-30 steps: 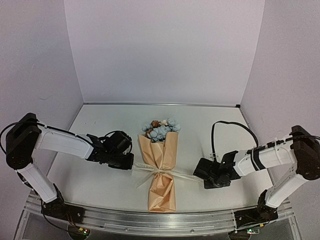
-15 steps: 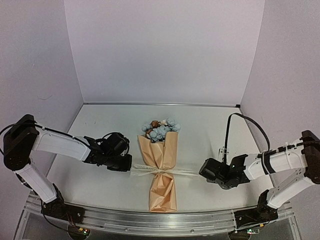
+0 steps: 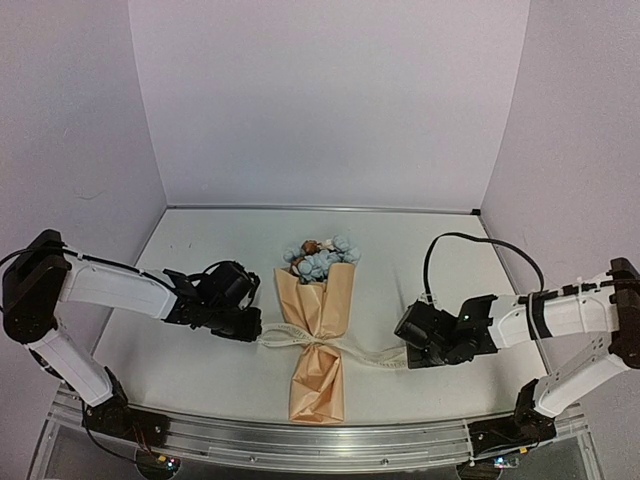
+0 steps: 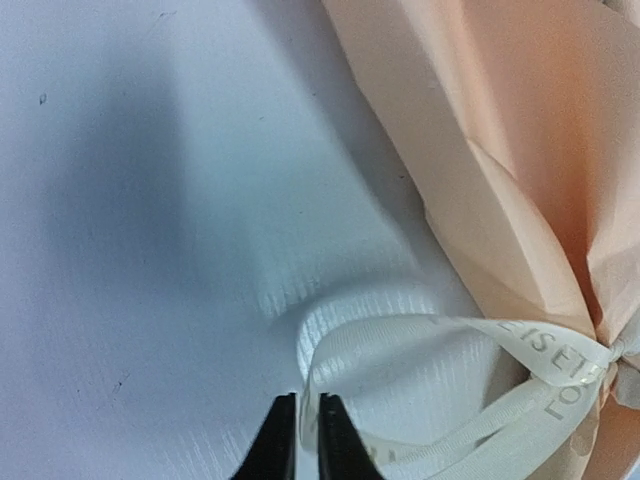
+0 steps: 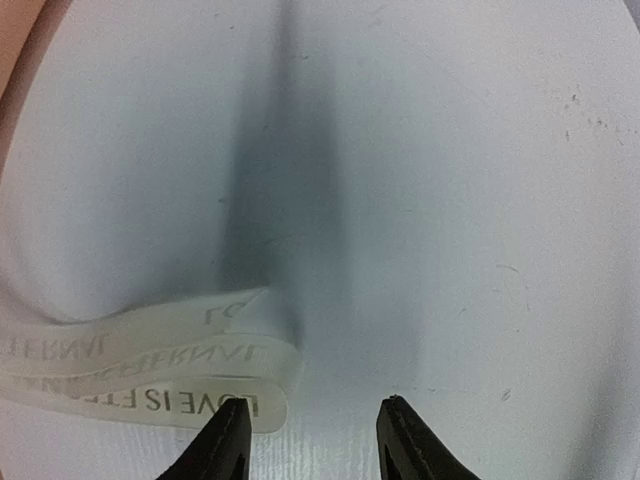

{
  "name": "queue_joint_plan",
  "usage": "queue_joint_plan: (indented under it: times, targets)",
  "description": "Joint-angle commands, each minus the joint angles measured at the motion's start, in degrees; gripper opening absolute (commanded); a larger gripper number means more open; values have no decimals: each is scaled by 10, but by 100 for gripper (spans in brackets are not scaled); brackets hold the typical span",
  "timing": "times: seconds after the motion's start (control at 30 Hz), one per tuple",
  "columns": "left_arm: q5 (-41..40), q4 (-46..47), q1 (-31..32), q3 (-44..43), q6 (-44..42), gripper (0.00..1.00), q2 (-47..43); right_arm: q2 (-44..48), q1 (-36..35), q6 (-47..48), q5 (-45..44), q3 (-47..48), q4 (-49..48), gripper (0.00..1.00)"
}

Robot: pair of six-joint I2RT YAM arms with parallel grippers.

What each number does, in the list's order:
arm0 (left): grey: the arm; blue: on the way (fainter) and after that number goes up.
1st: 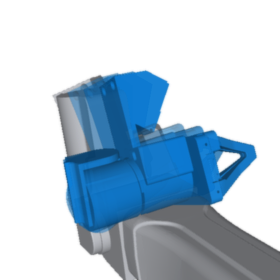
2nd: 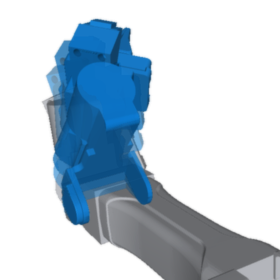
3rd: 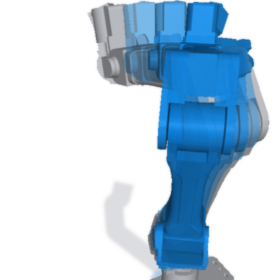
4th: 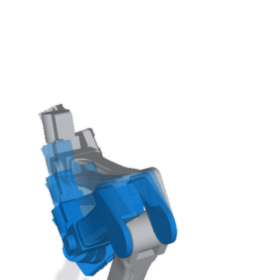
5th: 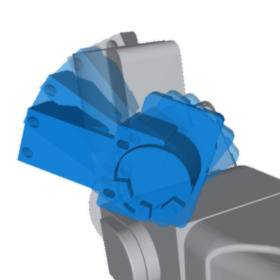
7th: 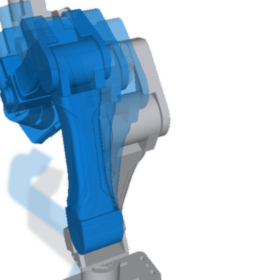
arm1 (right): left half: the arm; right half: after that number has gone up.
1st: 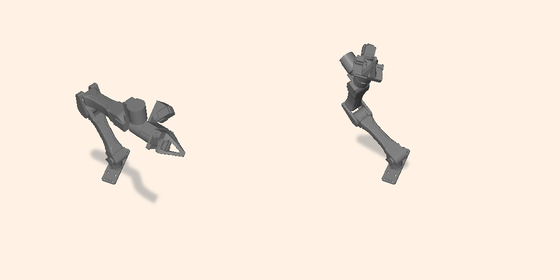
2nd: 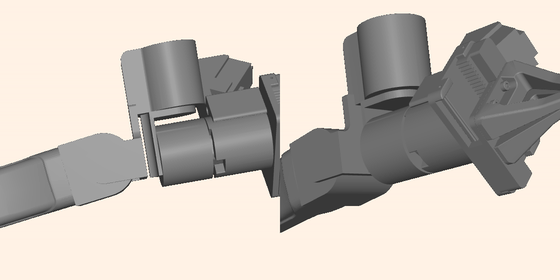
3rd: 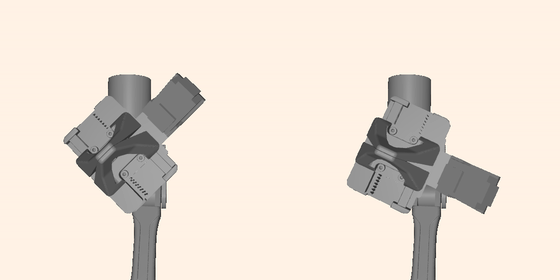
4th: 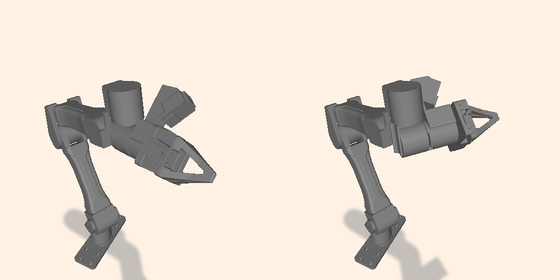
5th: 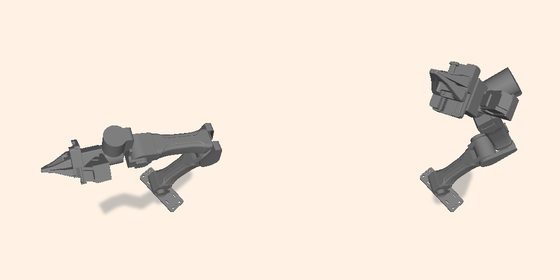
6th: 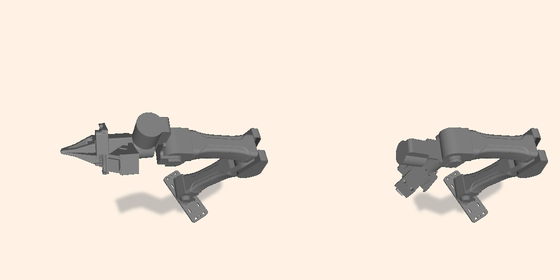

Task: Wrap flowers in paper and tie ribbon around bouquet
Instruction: Tie the half-tied ribbon around the folded bouquet, then reset both arms

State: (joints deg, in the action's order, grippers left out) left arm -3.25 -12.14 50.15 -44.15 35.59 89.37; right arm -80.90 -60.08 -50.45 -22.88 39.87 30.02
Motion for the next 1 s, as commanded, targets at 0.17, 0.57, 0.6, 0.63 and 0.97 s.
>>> queue_joint_plan:
  times: [0.17,0.57,0.6,0.63,0.97]
  targets:
    - [-53,-38,16,-32,-3,52,-87,28,-3,92,86,44,21,73]
    - [-115,-37,16,-40,-4,100,-261,188,14,189,35,51,114,98]
    - [-120,-36,16,-43,-4,100,-271,202,16,195,29,51,127,98]
    - [-125,-35,16,-45,-5,100,-281,216,16,202,22,50,139,98]
    - [-190,-67,16,-78,-1,100,-310,331,20,233,-31,33,205,98]
